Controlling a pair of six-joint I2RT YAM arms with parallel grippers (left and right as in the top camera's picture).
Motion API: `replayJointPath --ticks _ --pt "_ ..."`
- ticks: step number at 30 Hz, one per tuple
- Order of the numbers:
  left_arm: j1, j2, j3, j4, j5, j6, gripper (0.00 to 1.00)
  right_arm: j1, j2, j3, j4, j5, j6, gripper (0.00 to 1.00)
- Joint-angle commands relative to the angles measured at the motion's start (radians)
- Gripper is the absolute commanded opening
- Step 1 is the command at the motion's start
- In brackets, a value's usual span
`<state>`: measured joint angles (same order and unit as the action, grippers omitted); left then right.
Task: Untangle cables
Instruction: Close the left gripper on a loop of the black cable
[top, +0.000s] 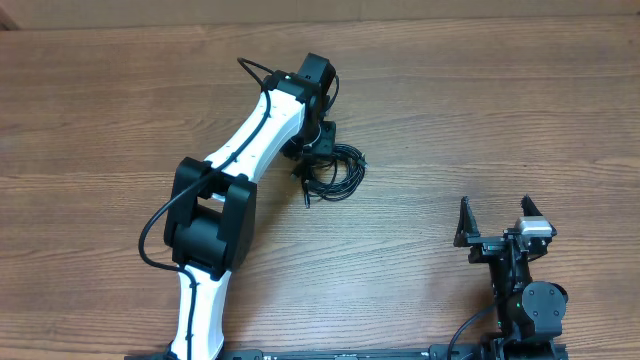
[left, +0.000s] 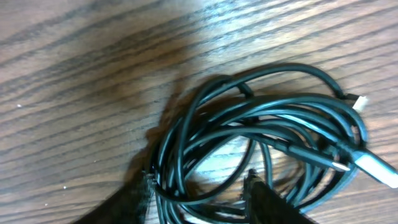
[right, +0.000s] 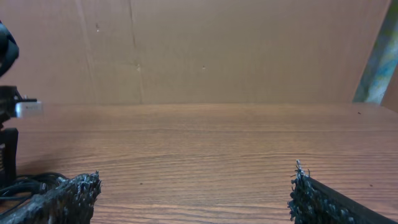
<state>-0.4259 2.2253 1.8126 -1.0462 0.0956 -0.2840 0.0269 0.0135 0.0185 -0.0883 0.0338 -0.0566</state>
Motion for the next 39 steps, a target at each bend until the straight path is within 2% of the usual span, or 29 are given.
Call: replayJointPath --ticks 1,5,11,12,18,28,30,34,35,37,39 --pt "-0.012 0.045 -0.012 0.000 -0.025 -0.001 0.40 0.000 -0.010 -0.010 0.007 0.010 -0.004 1.00" --pt "-0.012 0.070 -0.012 0.000 -0.025 -0.001 0.37 0.000 -0.010 -0.010 0.007 0.010 -0.004 1.00" --pt "-0.010 0.067 0.001 -0.006 0.016 -0.002 0.06 0.000 -0.010 -0.010 0.007 0.010 -0.004 1.00" --pt "-0.008 0.067 0.011 -0.016 0.026 -0.002 0.04 0.000 -0.010 -0.010 0.007 0.010 -0.004 1.00" --pt "0.002 0.067 0.149 -0.140 0.039 -0.009 0.04 0.000 -0.010 -0.010 0.007 0.010 -0.004 1.00" --pt "-0.001 0.067 0.539 -0.460 0.013 -0.013 0.04 0.000 -0.010 -0.010 0.007 0.010 -0.004 1.00" --pt "-0.002 0.067 0.547 -0.486 -0.077 -0.040 0.04 0.000 -0.010 -0.010 0.007 0.010 -0.004 1.00" --pt "-0.003 0.074 0.492 -0.580 -0.368 -0.208 0.04 0.000 -0.010 -0.010 0.007 0.010 -0.004 1.00" --pt "-0.003 0.074 0.474 -0.596 -0.377 -0.225 0.04 0.000 -0.010 -0.010 0.007 0.010 -0.004 1.00" --pt "-0.001 0.074 0.439 -0.596 -0.278 -0.222 0.04 0.000 -0.010 -0.010 0.007 0.010 -0.004 1.00" --pt "0.002 0.074 0.434 -0.584 -0.086 -0.127 0.04 0.000 -0.010 -0.010 0.007 0.010 -0.004 1.00"
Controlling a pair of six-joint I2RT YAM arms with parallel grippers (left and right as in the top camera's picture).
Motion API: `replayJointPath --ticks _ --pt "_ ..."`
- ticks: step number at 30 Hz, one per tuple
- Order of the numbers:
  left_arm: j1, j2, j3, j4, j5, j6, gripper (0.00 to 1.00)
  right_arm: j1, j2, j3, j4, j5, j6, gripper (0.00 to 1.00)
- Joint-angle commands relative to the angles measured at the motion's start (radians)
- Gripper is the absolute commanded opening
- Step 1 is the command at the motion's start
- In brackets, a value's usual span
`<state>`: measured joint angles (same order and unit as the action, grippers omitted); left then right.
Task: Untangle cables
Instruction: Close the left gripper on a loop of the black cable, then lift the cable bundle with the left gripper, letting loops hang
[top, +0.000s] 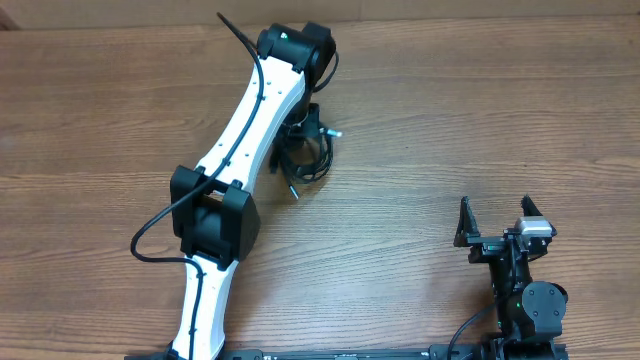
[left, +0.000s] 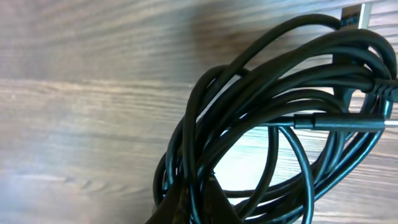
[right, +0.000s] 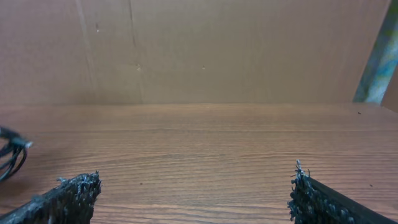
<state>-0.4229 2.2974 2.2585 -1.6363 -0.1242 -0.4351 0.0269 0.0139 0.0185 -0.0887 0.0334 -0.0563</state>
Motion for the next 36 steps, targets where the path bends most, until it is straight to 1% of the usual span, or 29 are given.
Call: replayJointPath --ticks 1,3,4,5,6,7,9,10,11,12,13,17,18,19,20,21,23,24,25,31,34,36 --pt "0.002 0.001 -0.011 0.021 0.249 0.097 0.04 0.000 -0.010 -0.010 0.008 0.010 -0.004 1.00" --pt "0.011 -0.003 -0.011 0.055 0.553 0.297 0.04 0.000 -0.010 -0.010 0.008 0.010 -0.004 1.00" --pt "0.019 -0.003 -0.011 0.060 0.645 0.363 0.04 0.000 -0.010 -0.010 0.008 0.010 -0.004 1.00" --pt "0.030 -0.003 -0.011 0.062 0.663 0.376 0.04 0.000 -0.010 -0.010 0.008 0.010 -0.004 1.00" --pt "0.040 -0.003 -0.011 0.063 0.591 0.311 0.04 0.000 -0.010 -0.010 0.008 0.010 -0.004 1.00" --pt "0.049 -0.003 -0.011 0.059 0.428 0.180 0.04 0.000 -0.010 -0.010 0.008 0.010 -0.004 1.00" --pt "0.056 -0.003 -0.011 0.003 0.065 -0.063 0.04 0.000 -0.010 -0.010 0.008 0.010 -0.004 1.00" --pt "0.057 -0.002 -0.013 -0.043 -0.095 -0.145 0.04 0.000 -0.010 -0.010 0.008 0.010 -0.004 1.00" --pt "0.057 -0.001 -0.020 -0.054 -0.166 -0.151 0.04 0.000 -0.010 -0.010 0.008 0.010 -0.004 1.00" --pt "0.056 -0.002 -0.027 -0.054 -0.158 -0.110 0.04 0.000 -0.010 -0.010 0.008 0.010 -0.004 1.00" --pt "0.052 -0.001 -0.029 -0.053 -0.098 -0.066 0.04 0.000 -0.010 -0.010 0.008 0.010 -0.004 1.00" --pt "0.048 0.000 -0.032 -0.024 0.094 0.031 0.04 0.000 -0.010 -0.010 0.008 0.010 -0.004 1.00" --pt "0.048 0.000 -0.032 -0.015 0.134 0.055 0.07 0.000 -0.010 -0.010 0.008 0.010 -0.004 1.00" --pt "0.048 0.000 -0.032 -0.006 0.181 0.084 0.20 0.000 -0.010 -0.010 0.008 0.010 -0.004 1.00" --pt "0.048 0.000 -0.032 0.003 0.220 0.108 0.40 0.000 -0.010 -0.010 0.008 0.010 -0.004 1.00" --pt "0.048 0.000 -0.032 0.008 0.248 0.128 0.56 0.000 -0.010 -0.010 0.008 0.010 -0.004 1.00" --pt "0.048 0.000 -0.032 0.011 0.292 0.166 0.58 0.000 -0.010 -0.010 0.008 0.010 -0.004 1.00" --pt "0.048 0.000 -0.032 0.010 0.303 0.177 0.62 0.000 -0.010 -0.010 0.008 0.010 -0.004 1.00" --pt "0.048 0.000 -0.032 0.010 0.302 0.178 0.62 0.000 -0.010 -0.010 0.008 0.010 -0.004 1.00" --pt "0.048 0.001 -0.048 0.014 0.298 0.177 0.62 0.000 -0.010 -0.010 0.008 0.010 -0.004 1.00" --pt "0.044 0.001 -0.099 0.031 0.297 0.177 0.57 0.000 -0.010 -0.010 0.008 0.010 -0.004 1.00" --pt "0.039 0.001 -0.151 0.062 0.297 0.177 0.57 0.000 -0.010 -0.010 0.008 0.010 -0.004 1.00"
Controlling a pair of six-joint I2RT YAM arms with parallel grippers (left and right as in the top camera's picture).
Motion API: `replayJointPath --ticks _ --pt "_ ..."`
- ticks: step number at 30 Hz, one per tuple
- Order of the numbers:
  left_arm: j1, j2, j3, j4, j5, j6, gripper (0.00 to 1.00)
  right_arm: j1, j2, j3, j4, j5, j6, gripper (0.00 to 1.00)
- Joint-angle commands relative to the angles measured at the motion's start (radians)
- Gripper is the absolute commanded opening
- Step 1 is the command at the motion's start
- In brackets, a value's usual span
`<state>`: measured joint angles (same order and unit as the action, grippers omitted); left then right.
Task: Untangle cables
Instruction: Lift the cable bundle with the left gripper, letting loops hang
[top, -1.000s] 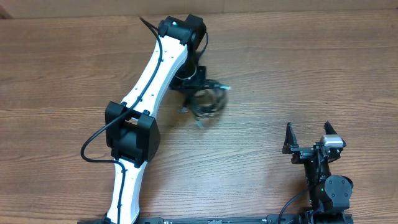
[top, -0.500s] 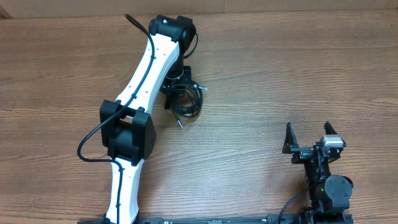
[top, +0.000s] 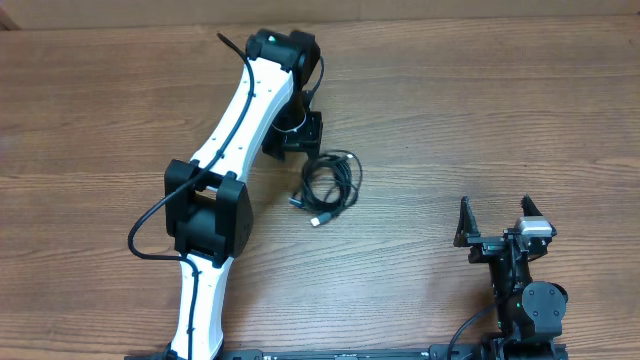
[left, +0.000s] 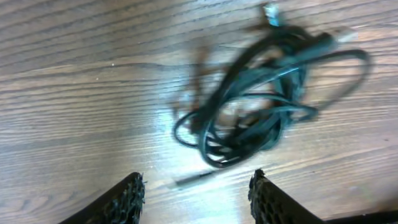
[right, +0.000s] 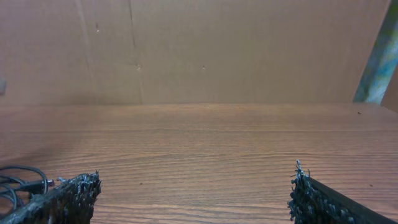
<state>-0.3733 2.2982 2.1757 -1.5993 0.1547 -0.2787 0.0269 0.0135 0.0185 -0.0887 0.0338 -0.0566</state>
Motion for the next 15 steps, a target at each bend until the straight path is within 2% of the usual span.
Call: replayJointPath --ticks 1,6,12,13,15 --pt "-0.013 0.000 -0.094 0.045 0.019 0.021 0.57 0.000 -0.010 -0.010 0.008 0.009 -0.004 1.00" --pt "-0.024 0.000 -0.221 0.171 0.025 0.014 0.56 0.000 -0.010 -0.010 0.008 0.010 -0.004 1.00" --pt "-0.024 0.000 -0.251 0.270 0.082 -0.006 0.59 0.000 -0.010 -0.010 0.008 0.010 -0.004 1.00" --pt "-0.026 0.000 -0.251 0.282 0.097 -0.006 0.55 0.000 -0.010 -0.010 0.008 0.010 -0.004 1.00" --pt "-0.027 0.002 -0.251 0.296 0.105 -0.006 0.27 0.000 -0.010 -0.010 0.008 0.010 -0.004 1.00"
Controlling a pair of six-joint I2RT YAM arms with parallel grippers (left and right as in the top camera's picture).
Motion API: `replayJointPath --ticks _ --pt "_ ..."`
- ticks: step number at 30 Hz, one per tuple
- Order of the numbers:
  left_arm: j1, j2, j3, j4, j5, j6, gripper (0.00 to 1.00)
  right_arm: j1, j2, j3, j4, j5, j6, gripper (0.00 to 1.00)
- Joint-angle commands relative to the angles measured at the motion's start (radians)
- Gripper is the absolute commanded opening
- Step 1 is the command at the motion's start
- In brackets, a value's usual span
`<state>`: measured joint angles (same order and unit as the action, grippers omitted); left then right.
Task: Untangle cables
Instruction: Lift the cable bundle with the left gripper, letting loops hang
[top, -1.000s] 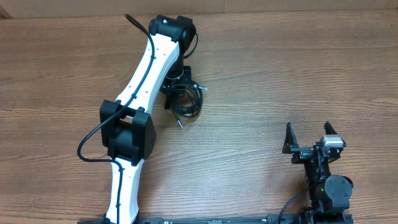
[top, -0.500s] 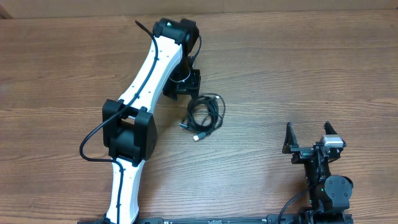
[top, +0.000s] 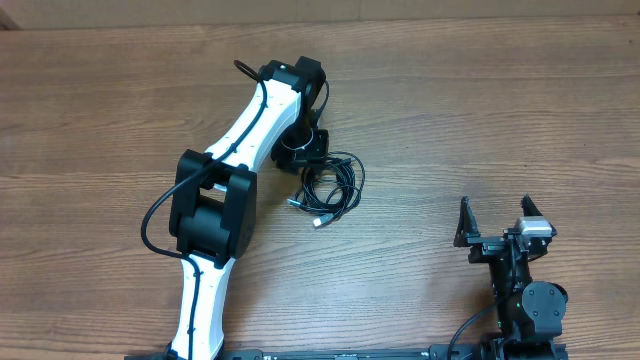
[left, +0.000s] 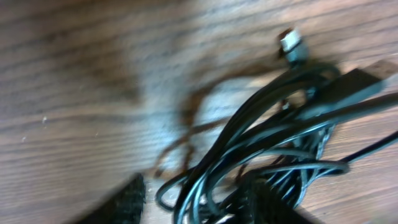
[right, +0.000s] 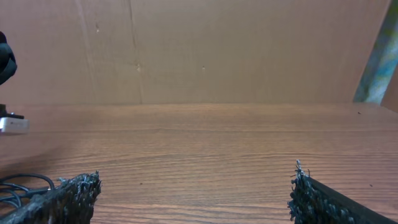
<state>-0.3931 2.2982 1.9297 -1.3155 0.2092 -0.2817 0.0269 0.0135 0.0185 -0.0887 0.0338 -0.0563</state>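
Observation:
A black cable bundle (top: 331, 188) lies coiled on the wooden table, its light plug ends (top: 320, 220) sticking out toward the front. My left gripper (top: 304, 150) is at the bundle's far left edge. The left wrist view is blurred: the gripper (left: 196, 202) is open, low over the cable bundle (left: 273, 130), with a few strands running between its fingers (left: 130, 199). A small connector (left: 289, 45) points away at the upper right. My right gripper (top: 495, 222) rests open at the front right, far from the cables, with nothing between its fingers (right: 68, 193).
The white left arm (top: 235, 160) stretches diagonally across the table's left half. A brown cardboard wall (right: 199, 50) closes off the far side. The right wrist view catches a bit of cable (right: 18, 185) at its lower left edge.
My left gripper, open both times, has come down closer to the bundle and now has strands between its fingers. The bundle lies where it was. The right arm has not moved.
First my left gripper stood open around strands of the coiled bundle on the table. Then it was shut on the bundle and held it further left and back. After that the bundle lay loose on the table under the open gripper, which is now low on it again.

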Motion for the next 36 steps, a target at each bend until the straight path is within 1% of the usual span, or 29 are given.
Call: replayJointPath --ticks 1,2,7,11,14,17,24,25,27,30,36 --pt "-0.008 0.002 -0.005 0.013 0.046 -0.003 0.20 0.000 -0.010 -0.010 0.008 0.010 -0.005 1.00" --pt "-0.008 0.003 -0.005 0.012 0.041 -0.003 0.16 0.000 -0.010 -0.010 0.008 0.010 -0.004 1.00" --pt "-0.006 0.003 -0.005 -0.001 0.004 -0.003 0.04 0.000 -0.010 -0.010 0.008 0.010 -0.004 1.00" --pt "-0.005 0.002 -0.001 -0.015 0.021 -0.003 0.04 0.000 -0.010 -0.010 0.008 0.010 -0.004 1.00" --pt "-0.003 -0.006 0.039 -0.056 0.024 -0.002 0.04 0.000 -0.010 -0.010 0.008 0.010 -0.004 1.00" --pt "0.002 -0.016 0.150 -0.124 0.028 -0.003 0.04 0.000 -0.010 -0.010 0.008 0.010 -0.004 1.00" --pt "-0.002 -0.051 0.505 -0.296 0.028 -0.003 0.04 0.000 -0.010 -0.010 0.008 0.010 -0.004 1.00" --pt "-0.006 -0.053 0.541 -0.310 0.023 -0.002 0.04 0.000 -0.010 -0.010 0.008 0.010 -0.004 1.00" --pt "-0.014 -0.055 0.576 -0.334 -0.038 -0.005 0.04 0.000 -0.010 -0.010 0.008 0.010 -0.005 1.00" --pt "-0.027 -0.051 0.552 -0.369 -0.161 -0.072 0.04 0.000 -0.010 -0.010 0.008 0.010 -0.004 1.00" --pt "-0.057 -0.047 0.372 -0.354 -0.157 -0.084 0.04 0.000 -0.010 -0.010 0.008 0.010 -0.004 1.00"
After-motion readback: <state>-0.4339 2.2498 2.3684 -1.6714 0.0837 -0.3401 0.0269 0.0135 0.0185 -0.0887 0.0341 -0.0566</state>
